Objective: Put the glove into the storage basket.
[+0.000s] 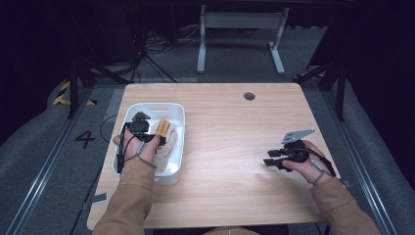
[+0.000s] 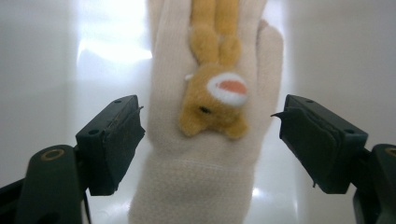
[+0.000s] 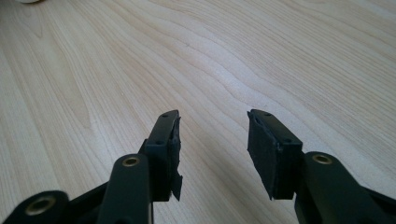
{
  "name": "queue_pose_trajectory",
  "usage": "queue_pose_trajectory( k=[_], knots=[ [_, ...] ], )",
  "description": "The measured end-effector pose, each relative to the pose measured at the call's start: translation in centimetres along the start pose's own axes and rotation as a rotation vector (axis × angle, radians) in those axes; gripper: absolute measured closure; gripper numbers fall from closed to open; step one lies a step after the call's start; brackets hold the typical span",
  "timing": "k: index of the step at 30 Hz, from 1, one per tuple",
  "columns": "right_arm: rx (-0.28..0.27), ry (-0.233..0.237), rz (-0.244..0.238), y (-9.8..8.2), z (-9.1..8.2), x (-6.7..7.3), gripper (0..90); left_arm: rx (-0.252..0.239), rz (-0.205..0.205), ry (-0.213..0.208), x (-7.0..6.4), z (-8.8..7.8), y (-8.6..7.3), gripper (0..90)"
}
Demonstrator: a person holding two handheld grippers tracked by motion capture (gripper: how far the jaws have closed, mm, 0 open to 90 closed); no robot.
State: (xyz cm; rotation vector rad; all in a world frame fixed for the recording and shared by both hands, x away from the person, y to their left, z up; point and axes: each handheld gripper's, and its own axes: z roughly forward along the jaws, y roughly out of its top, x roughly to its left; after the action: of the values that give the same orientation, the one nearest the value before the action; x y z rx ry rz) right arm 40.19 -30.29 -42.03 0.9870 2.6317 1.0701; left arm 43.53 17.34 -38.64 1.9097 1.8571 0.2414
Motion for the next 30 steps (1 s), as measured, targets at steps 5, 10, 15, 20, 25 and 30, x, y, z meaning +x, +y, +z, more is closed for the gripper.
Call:
queue_pose_trajectory(
  k=[5, 10, 15, 20, 25, 30],
  knots=[
    [-0.001, -0.001, 0.003, 0.0, -0.1, -0.1, 54.7, -0.059, 0.050, 0.001, -1.0, -1.8, 0.1, 21.4],
    [-0.003, -0.006, 0.009, -0.4, -0.4, -0.1, 54.4, -0.104, 0.136, -0.024, -2.8, -3.7, 0.1, 20.3],
    [-0.011, -0.019, 0.020, -0.9, -0.9, -0.3, 54.4, -0.118, 0.218, -0.089, -4.4, -4.8, -0.2, 25.0],
    [-0.024, -0.045, 0.040, -1.9, -2.0, -0.5, 54.4, -0.165, 0.361, -0.183, -7.0, -5.9, -1.2, 28.0],
    [-0.027, -0.058, 0.045, -2.4, -2.5, -0.4, 54.4, -0.188, 0.475, -0.258, -8.5, -6.6, -2.3, 28.2],
    [-0.030, -0.069, 0.050, -2.9, -2.9, -0.5, 54.4, -0.197, 0.578, -0.358, -9.6, -6.9, -4.4, 28.2]
  ],
)
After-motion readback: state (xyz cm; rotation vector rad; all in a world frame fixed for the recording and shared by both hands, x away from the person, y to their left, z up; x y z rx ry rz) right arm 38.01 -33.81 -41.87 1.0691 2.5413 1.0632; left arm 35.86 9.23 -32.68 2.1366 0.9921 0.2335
